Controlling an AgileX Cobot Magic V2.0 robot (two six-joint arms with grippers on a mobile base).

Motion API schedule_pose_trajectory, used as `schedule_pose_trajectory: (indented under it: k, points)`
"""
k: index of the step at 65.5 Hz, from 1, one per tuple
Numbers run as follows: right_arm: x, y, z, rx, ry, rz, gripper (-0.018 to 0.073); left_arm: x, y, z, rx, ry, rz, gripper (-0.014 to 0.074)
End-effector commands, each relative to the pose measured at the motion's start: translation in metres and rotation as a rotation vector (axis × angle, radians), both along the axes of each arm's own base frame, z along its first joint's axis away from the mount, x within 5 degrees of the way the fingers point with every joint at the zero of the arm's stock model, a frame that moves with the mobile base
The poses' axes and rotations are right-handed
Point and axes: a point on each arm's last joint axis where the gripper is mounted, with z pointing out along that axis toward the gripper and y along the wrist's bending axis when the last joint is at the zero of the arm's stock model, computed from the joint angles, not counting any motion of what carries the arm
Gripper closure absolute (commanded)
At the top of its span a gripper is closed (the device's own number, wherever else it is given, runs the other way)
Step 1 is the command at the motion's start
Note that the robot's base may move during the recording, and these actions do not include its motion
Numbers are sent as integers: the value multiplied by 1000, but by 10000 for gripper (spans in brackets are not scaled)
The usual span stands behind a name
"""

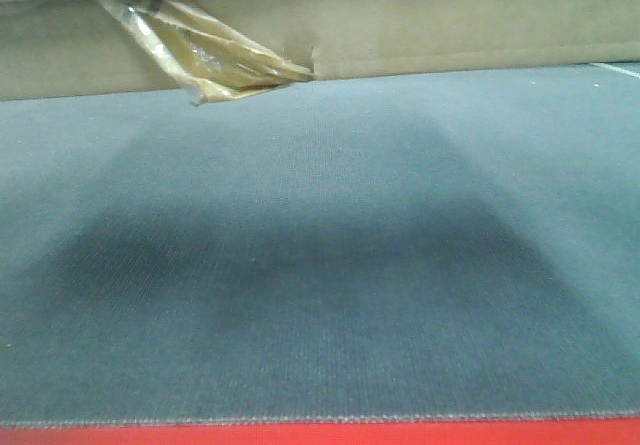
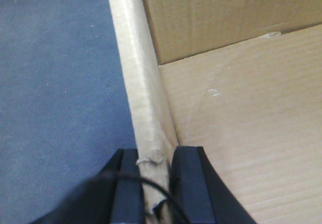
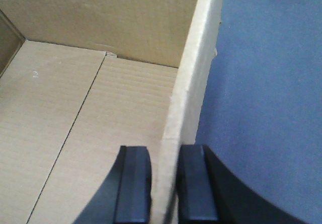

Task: Grab carton from right shelf to conveyor
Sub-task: 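Carry the carton with both grippers over the grey conveyor belt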

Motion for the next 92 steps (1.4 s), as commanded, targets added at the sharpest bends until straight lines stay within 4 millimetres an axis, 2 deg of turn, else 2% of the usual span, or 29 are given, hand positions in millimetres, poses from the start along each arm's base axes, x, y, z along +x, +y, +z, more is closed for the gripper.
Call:
schedule_pose_trajectory:
  k: [1, 92]
  points:
    - [-3, -2, 8, 20, -58, 1, 619, -2, 7, 6, 54, -44, 19, 613]
    - [-3, 0, 9, 42, -61, 9, 619, -2, 7, 6, 54, -44, 19, 613]
